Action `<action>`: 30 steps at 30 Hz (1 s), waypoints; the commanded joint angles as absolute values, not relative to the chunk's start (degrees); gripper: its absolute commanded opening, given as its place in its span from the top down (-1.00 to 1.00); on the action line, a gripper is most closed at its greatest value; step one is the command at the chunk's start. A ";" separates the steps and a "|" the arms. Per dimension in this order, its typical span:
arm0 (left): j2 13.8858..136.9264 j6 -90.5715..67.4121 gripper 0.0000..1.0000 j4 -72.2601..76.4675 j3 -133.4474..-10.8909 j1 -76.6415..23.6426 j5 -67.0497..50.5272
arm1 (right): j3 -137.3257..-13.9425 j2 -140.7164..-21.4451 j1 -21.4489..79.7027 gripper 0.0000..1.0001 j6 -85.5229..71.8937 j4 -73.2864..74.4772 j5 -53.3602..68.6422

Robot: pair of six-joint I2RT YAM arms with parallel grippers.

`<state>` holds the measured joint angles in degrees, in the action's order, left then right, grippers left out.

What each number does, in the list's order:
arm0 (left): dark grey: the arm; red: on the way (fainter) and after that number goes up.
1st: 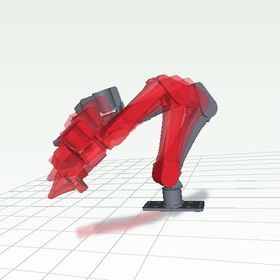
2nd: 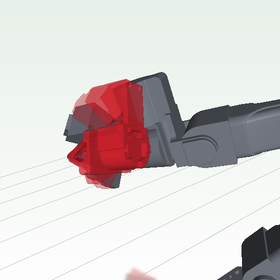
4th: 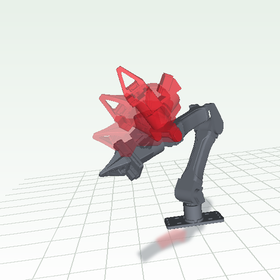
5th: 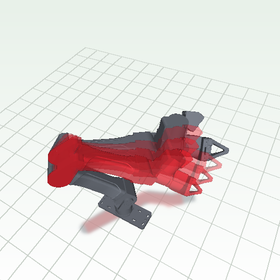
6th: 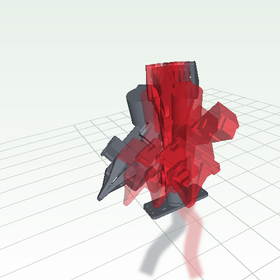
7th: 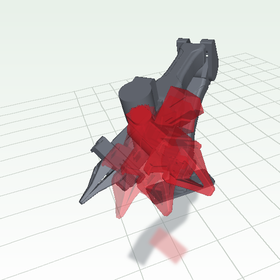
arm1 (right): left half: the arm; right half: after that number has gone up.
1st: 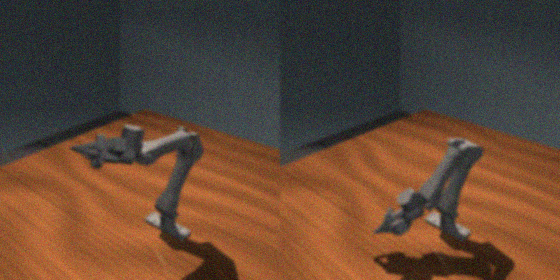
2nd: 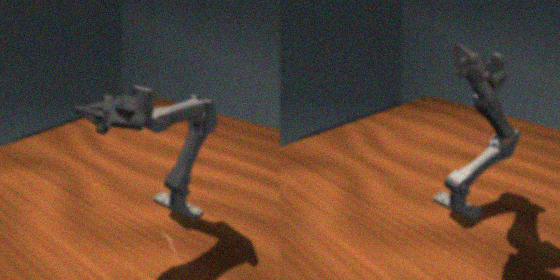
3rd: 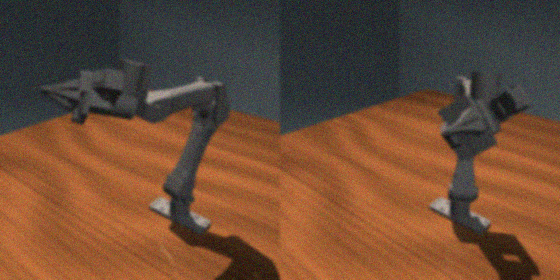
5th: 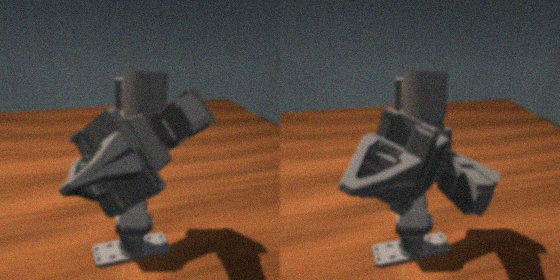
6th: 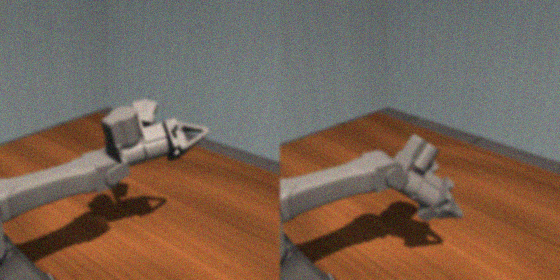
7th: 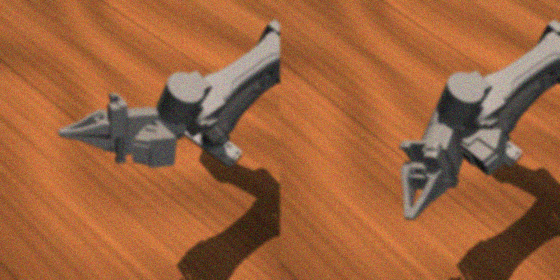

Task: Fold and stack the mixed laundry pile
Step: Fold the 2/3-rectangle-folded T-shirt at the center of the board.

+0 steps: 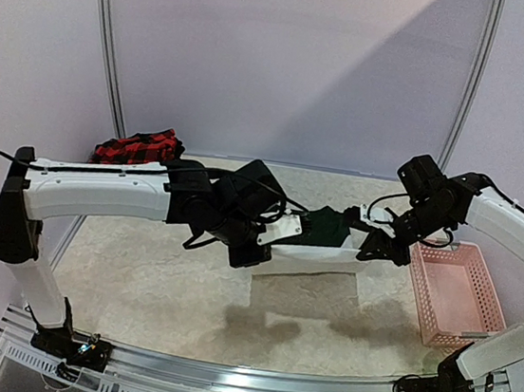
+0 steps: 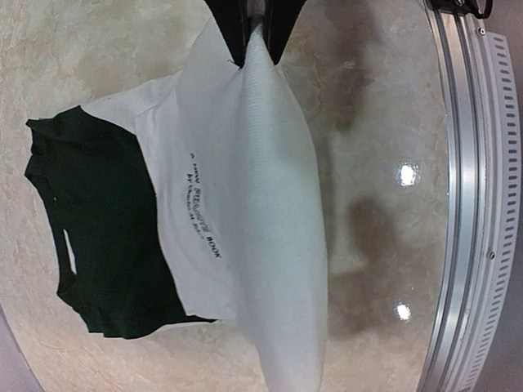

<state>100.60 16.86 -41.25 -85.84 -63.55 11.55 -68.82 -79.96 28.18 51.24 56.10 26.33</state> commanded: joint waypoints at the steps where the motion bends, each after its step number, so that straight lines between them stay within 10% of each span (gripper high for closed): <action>1: 99.85 15.40 1.00 -41.34 -87.30 -61.56 17.12 | -72.63 -79.62 27.81 0.99 45.58 57.59 24.77; 14: 130.93 10.65 1.00 -39.94 -117.93 -45.80 19.05 | -95.60 -111.34 18.94 0.99 29.75 35.37 15.14; 16: 136.69 8.36 1.00 -42.86 -126.29 -43.64 19.34 | -103.50 -117.96 18.16 0.70 27.45 33.79 14.01; 20: 145.40 3.66 0.11 -49.85 -141.19 -41.50 21.31 | -117.53 -129.92 17.96 0.27 25.15 37.99 11.30; 30: 118.44 -23.94 -0.29 -30.07 -99.16 -39.90 12.21 | -93.31 -113.19 17.48 0.19 21.89 32.83 27.40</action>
